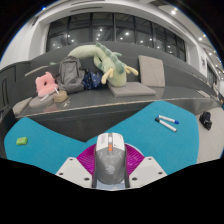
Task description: Arrange mouse
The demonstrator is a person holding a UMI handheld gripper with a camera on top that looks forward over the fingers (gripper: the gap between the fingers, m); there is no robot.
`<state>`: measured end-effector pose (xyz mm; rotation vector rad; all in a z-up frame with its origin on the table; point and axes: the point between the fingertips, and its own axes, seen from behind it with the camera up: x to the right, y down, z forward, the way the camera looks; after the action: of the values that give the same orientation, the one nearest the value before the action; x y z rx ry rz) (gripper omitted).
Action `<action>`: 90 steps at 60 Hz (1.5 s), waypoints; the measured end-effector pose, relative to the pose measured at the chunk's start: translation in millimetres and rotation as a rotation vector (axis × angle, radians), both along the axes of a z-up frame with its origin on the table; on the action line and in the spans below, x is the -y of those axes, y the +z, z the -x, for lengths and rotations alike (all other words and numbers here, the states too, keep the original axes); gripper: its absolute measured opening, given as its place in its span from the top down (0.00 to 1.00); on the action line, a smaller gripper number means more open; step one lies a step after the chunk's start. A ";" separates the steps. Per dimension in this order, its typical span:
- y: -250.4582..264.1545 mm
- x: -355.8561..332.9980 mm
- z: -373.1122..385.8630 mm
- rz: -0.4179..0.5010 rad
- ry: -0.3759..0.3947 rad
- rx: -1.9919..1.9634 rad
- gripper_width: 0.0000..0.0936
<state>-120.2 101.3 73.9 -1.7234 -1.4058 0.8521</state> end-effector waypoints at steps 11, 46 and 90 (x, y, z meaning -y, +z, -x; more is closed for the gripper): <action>-62.8 -16.9 5.8 -0.042 0.051 0.055 0.61; -10.3 3.3 -65.6 -0.019 0.077 0.029 0.09; 40.4 56.0 -317.0 -0.091 0.100 0.054 0.08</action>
<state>196.8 45.3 114.3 -1.6302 -1.5542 0.7875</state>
